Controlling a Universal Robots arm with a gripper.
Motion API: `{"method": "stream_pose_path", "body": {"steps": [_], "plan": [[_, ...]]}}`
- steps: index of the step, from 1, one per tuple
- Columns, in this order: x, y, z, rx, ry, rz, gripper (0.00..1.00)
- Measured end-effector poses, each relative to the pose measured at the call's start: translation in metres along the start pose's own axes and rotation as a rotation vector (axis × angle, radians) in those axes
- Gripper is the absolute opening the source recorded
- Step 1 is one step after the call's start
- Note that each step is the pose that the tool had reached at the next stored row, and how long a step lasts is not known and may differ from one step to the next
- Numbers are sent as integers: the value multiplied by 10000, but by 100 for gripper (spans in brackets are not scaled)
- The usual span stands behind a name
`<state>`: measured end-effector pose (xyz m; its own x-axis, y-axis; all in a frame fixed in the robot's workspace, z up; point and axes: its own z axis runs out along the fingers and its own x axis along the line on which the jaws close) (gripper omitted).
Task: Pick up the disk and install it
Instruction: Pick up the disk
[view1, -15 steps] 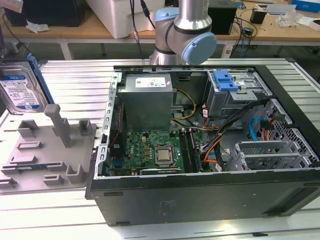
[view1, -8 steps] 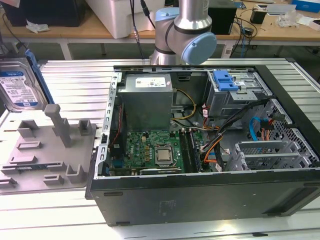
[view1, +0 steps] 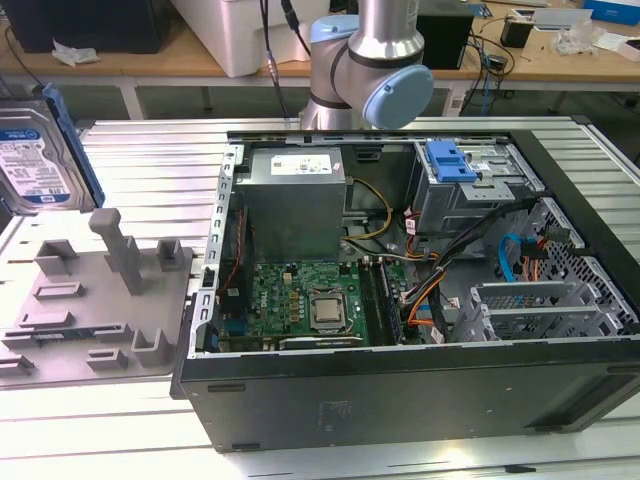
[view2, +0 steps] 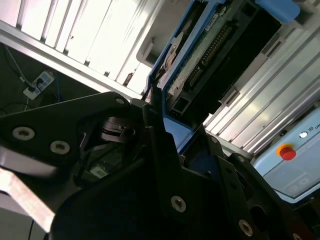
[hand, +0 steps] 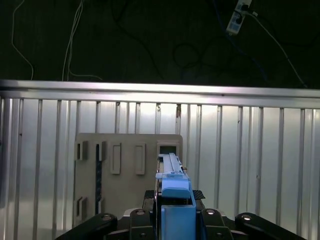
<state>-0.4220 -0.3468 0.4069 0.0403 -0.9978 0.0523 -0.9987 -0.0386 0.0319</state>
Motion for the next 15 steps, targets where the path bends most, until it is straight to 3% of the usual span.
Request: {"method": "stream_pose_path", "body": {"steps": [15], "plan": [[6,11,-344,2,20,-45,37]]}}
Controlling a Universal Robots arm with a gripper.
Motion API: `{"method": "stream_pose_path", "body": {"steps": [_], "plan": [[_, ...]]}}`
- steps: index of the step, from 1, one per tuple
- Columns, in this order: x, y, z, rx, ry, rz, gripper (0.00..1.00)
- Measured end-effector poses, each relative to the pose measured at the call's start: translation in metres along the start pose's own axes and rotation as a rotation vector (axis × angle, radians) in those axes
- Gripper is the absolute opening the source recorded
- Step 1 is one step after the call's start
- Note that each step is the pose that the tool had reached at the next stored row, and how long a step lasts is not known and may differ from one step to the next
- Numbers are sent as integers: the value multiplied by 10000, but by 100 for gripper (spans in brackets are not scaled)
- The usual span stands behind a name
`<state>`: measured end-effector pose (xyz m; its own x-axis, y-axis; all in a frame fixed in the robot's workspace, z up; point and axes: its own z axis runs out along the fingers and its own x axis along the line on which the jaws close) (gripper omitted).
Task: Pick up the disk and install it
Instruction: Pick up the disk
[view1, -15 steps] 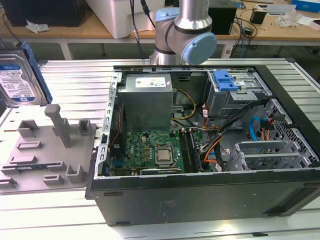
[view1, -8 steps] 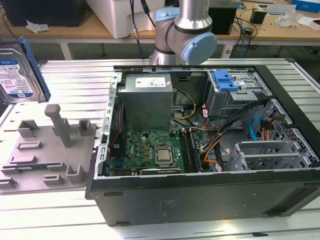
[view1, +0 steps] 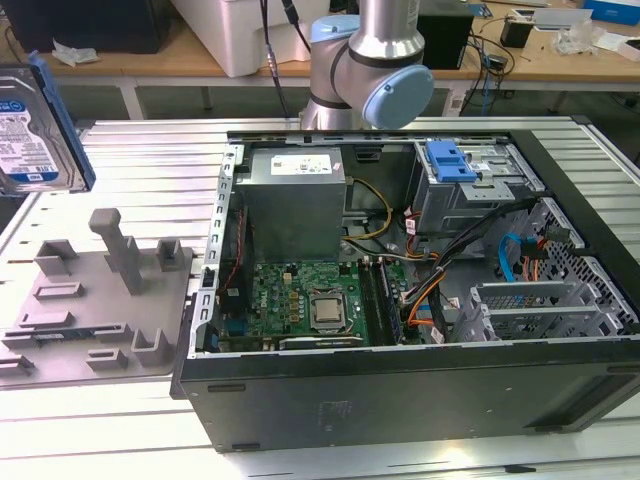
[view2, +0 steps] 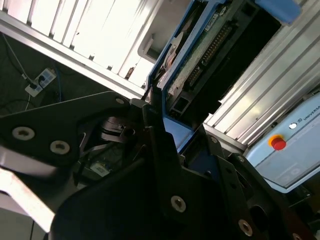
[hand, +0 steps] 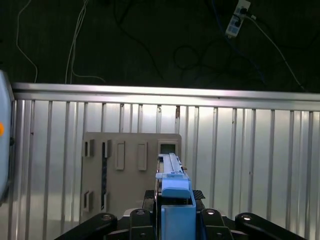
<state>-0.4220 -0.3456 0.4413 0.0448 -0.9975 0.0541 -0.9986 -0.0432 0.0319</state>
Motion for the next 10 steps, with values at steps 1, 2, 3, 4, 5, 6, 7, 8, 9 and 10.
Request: {"method": "stream_pose_path", "body": {"steps": [1,2,3,4,5,6,7,8,9,10], "plan": [[0,0,-15,0,1,-3,37],[1,1,-43,0,4,-8,37],[1,2,-53,1,5,-8,37],[2,2,-61,0,5,-9,37],[2,2,-65,0,6,-9,37],[2,2,-65,1,5,-9,37],[2,2,-65,1,5,-9,37],[2,2,-66,0,6,-9,37],[2,3,-65,0,5,-9,37],[2,3,-66,0,5,-9,37]]}}
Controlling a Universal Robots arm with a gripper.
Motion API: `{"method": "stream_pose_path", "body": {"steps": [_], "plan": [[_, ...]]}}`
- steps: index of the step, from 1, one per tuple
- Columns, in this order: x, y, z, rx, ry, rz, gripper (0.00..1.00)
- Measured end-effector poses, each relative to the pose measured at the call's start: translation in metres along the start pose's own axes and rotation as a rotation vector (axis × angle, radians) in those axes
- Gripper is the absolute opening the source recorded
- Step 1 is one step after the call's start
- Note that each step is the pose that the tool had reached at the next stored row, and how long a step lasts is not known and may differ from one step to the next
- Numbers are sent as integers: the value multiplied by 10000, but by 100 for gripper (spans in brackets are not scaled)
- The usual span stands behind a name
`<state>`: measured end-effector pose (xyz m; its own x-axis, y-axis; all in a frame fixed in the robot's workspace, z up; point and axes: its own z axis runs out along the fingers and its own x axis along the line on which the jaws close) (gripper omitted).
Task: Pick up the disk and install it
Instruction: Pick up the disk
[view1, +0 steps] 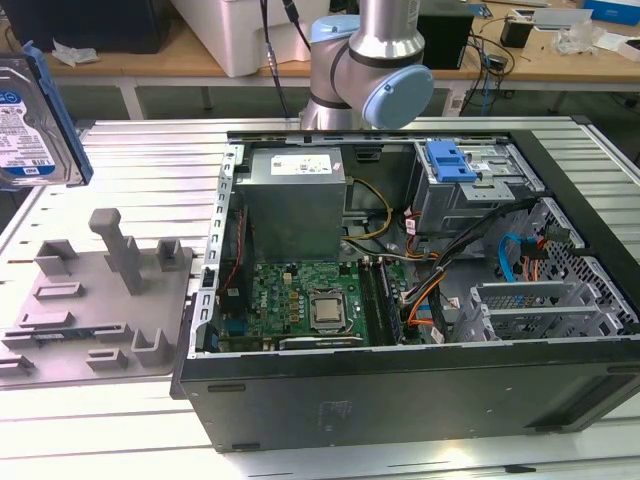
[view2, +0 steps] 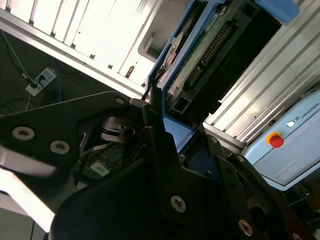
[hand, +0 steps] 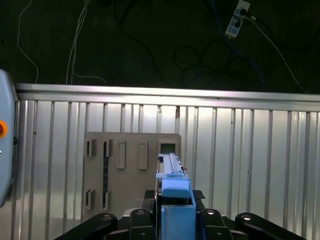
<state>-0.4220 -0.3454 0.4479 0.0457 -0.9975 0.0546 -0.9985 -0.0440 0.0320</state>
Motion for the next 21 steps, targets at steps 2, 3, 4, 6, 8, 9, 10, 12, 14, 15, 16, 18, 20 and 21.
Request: {"method": "stream_pose_path", "body": {"steps": [2,3,4,6,8,9,10,12,14,15,16,18,20,21], "plan": [[0,-2,-4,1,0,1,37],[0,-4,-10,-2,1,2,37],[0,-7,-14,0,0,2,37],[2,-14,-26,-1,1,0,37],[5,-23,-42,1,0,0,37],[7,-31,-51,2,-1,0,37],[10,-41,-60,1,0,-1,37],[16,-57,-70,-1,1,0,37],[27,-80,-76,0,0,1,37],[41,-99,-81,-1,0,1,37],[53,-115,-86,-2,1,0,37],[76,-145,-103,0,0,0,37],[104,-179,-131,-2,0,-1,37],[115,-193,-139,-2,0,0,37]]}}
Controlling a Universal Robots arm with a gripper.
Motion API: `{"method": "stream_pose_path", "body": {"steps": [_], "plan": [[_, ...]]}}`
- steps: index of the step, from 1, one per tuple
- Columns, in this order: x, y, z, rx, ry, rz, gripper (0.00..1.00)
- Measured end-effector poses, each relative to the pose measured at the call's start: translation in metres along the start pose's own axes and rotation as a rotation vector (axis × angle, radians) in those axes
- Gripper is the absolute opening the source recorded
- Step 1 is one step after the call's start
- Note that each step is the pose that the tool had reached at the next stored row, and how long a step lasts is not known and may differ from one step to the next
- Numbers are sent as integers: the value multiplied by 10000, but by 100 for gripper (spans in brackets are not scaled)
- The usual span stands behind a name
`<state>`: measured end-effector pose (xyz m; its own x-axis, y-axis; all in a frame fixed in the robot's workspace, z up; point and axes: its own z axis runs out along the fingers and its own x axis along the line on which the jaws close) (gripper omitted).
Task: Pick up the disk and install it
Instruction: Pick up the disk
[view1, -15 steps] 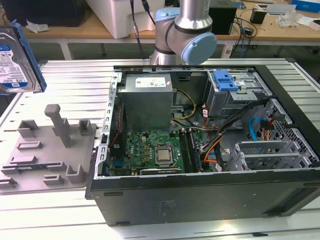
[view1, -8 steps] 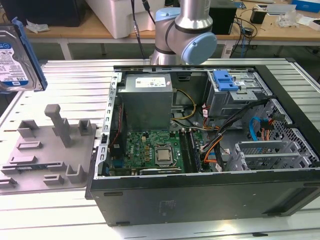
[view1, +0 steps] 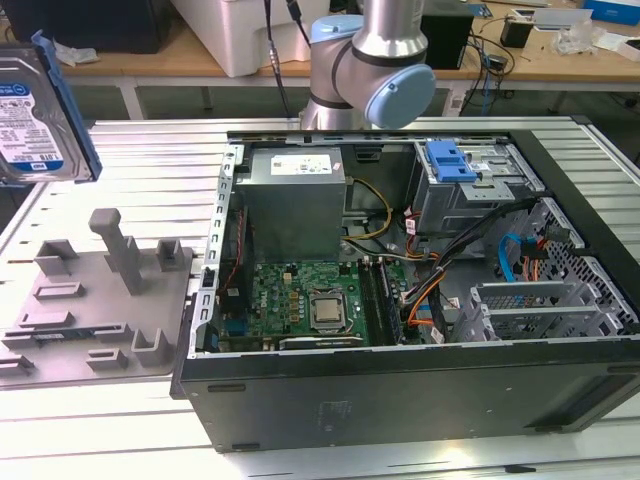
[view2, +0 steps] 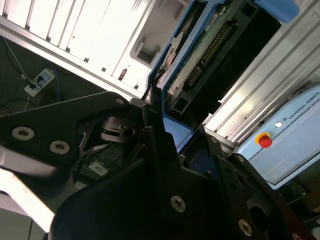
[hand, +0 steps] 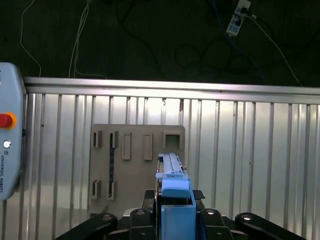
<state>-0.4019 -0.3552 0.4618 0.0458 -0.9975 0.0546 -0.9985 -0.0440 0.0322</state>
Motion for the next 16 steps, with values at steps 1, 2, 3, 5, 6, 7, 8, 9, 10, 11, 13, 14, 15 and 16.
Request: {"method": "stream_pose_path", "body": {"steps": [1,2,3,5,6,7,8,9,10,11,13,14,15,16], "plan": [[11,-14,-8,0,0,1,37],[23,-27,-15,0,0,0,37],[37,-45,-22,1,0,1,37],[71,-89,-37,-3,0,0,37],[85,-107,-44,-6,0,-1,37],[100,-125,-51,-8,0,-2,37],[115,-145,-59,-9,0,0,37],[135,-171,-68,-10,0,1,37],[152,-192,-74,-11,0,0,37],[176,-222,-81,-16,0,0,37],[240,-302,-94,-31,-1,-1,37],[261,-327,-98,-37,-1,-1,37],[301,-373,-109,-44,-2,-3,37],[333,-408,-122,-47,-3,-3,37]]}}
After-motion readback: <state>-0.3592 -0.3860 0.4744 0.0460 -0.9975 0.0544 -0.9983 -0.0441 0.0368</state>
